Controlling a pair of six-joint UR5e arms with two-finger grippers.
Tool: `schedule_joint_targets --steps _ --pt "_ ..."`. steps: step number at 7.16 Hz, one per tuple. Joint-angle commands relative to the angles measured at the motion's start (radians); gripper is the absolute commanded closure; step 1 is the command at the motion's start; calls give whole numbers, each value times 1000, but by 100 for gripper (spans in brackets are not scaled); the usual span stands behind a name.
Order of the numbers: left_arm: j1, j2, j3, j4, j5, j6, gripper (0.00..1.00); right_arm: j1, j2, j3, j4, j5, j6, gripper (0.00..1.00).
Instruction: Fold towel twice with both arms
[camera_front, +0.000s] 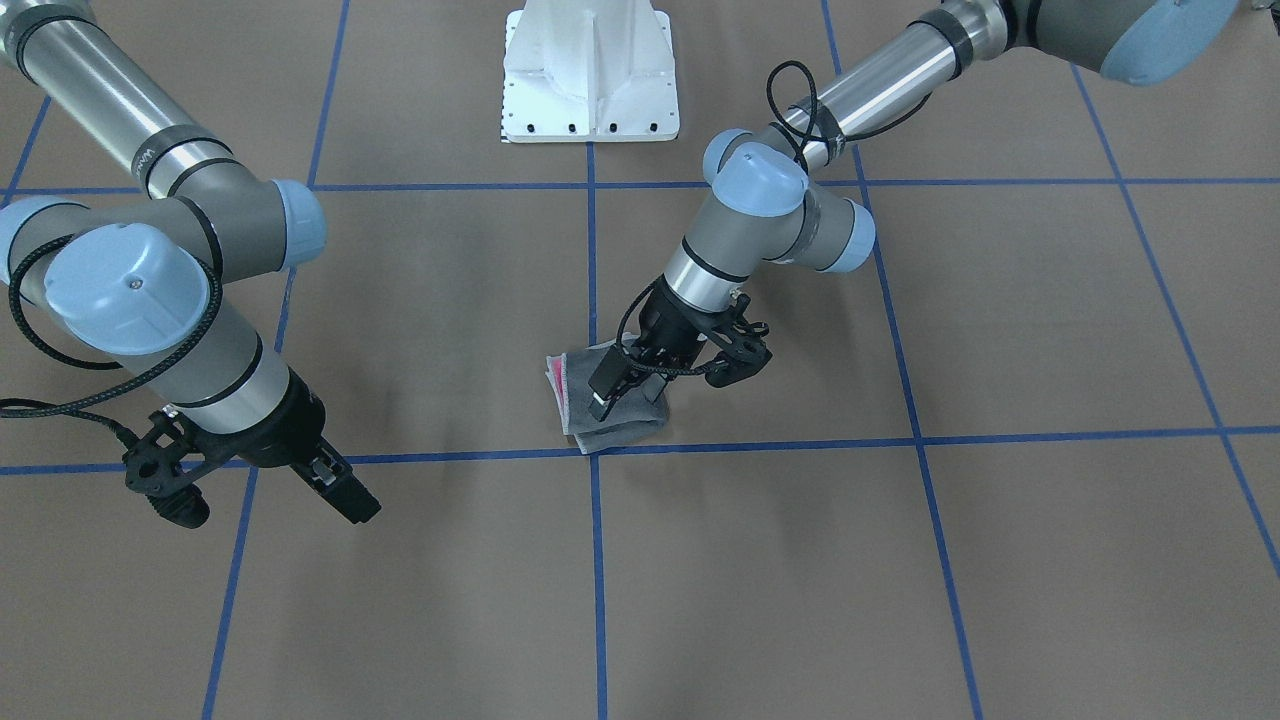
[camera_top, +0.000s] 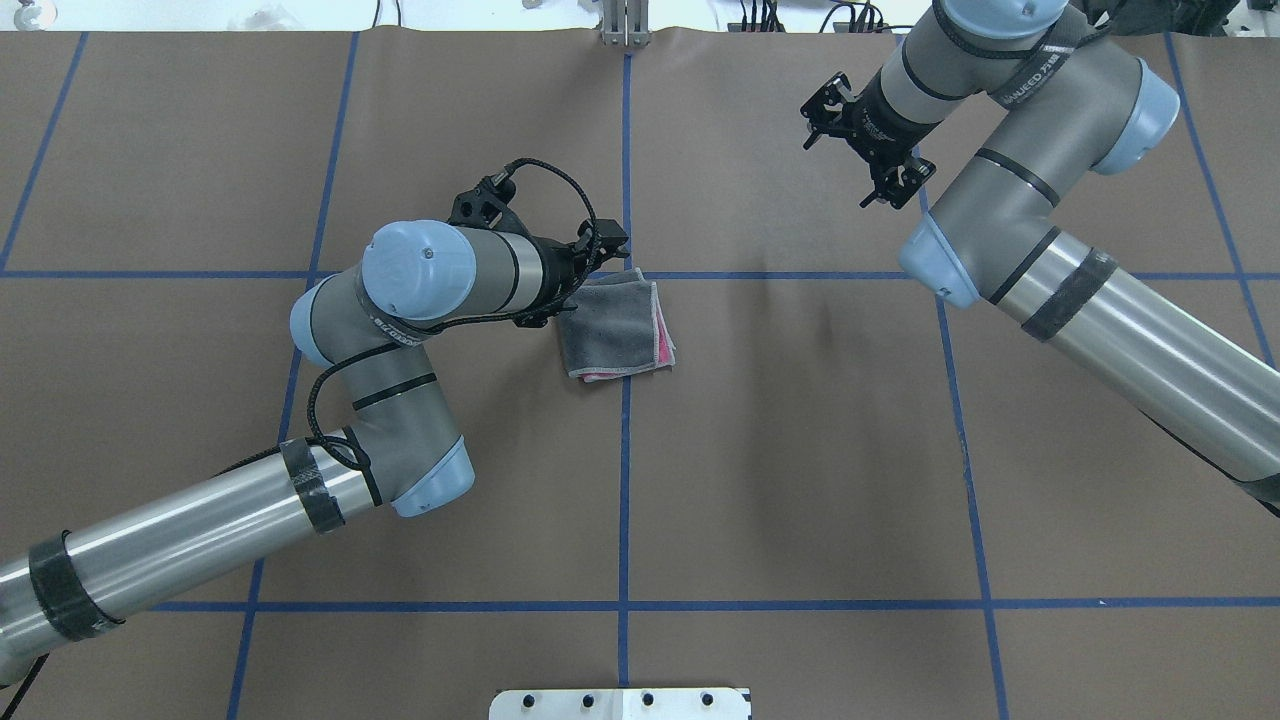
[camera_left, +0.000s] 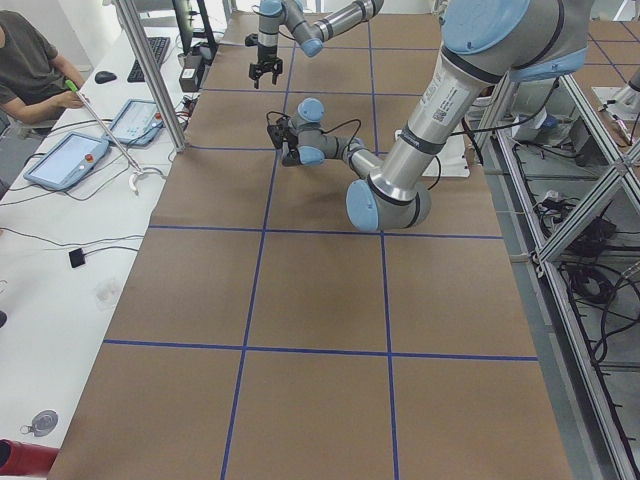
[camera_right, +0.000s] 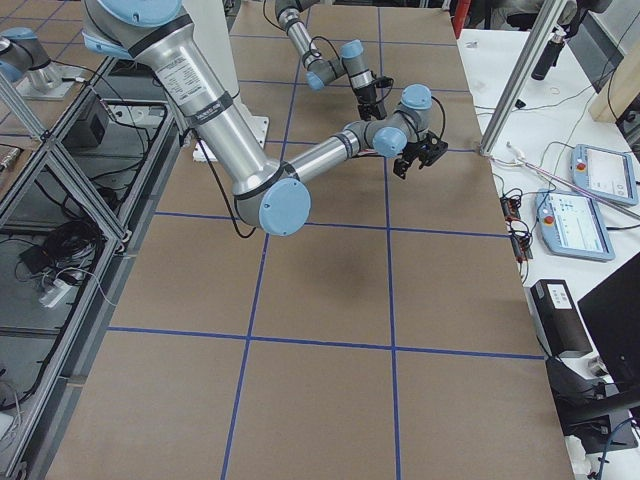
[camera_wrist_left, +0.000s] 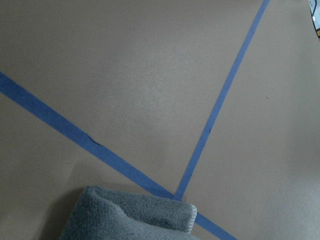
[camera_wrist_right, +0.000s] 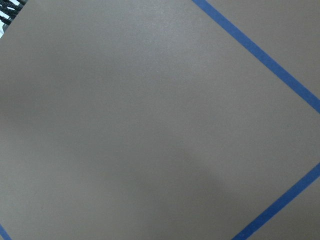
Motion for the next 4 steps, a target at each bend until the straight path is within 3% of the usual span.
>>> schedule_joint_targets --steps 1,4 --pt "-5 3 2 4 -4 9 0 0 -4 -1 0 0 0 0" --pt "-6 3 21 7 -7 16 0 0 -13 -7 0 0 -22 0"
